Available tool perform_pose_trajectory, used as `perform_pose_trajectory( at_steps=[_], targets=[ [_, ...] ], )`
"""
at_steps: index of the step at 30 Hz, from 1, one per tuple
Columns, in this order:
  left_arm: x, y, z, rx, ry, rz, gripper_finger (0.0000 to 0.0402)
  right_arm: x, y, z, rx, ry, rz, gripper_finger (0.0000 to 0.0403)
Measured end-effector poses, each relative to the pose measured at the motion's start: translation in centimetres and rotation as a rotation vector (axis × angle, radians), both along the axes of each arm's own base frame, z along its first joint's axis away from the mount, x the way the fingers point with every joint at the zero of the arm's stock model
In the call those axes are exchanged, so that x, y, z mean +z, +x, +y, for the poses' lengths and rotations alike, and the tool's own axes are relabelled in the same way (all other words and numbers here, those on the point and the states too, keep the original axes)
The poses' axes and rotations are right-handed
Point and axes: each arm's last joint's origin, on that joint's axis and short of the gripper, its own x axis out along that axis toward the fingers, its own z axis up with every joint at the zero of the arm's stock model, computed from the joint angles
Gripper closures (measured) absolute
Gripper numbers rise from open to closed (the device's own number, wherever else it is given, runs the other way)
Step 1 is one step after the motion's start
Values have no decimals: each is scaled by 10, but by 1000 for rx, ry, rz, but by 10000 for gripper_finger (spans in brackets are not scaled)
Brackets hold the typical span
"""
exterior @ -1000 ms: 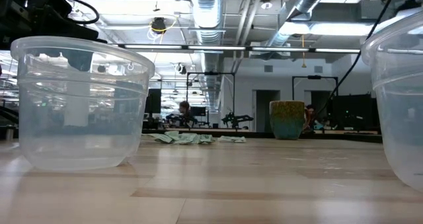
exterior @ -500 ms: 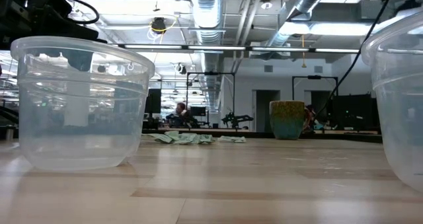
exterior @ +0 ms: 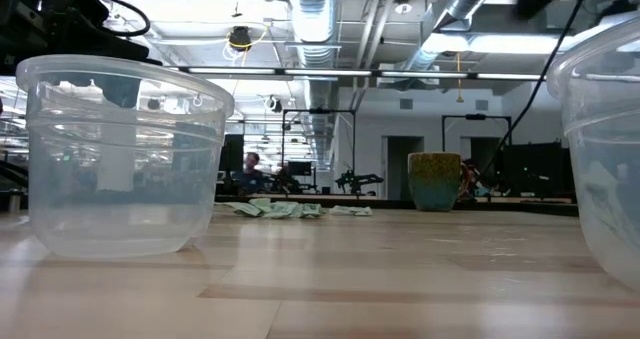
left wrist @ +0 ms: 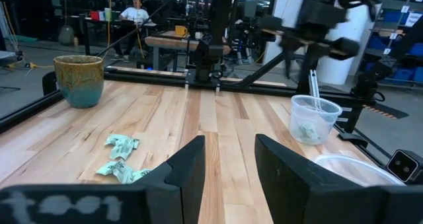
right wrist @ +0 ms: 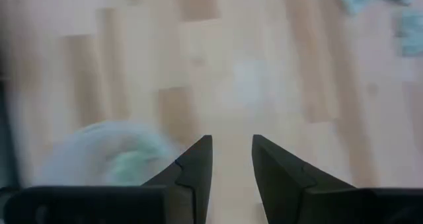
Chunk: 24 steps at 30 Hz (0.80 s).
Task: Pick and place items into bin
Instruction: Put the stevia packet into the right transparent bin
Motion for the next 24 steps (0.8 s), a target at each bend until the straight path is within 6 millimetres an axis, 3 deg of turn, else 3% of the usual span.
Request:
perform_pose_trajectory(
  at_steps=[7,13,18,24],
  targets=[
    [0,0,0,0,0,1,281,1,43,-73,26,6,47,303],
    [0,0,0,0,0,1,281,-7,85,-147,-31,39,-31,303],
    [0,0,0,-1,0,-1,281,-15,98,-203,-131,33,-45,295],
    [0,0,0,-1,0,2,281,-14,101,-244,-130,61,-83,249]
  ],
)
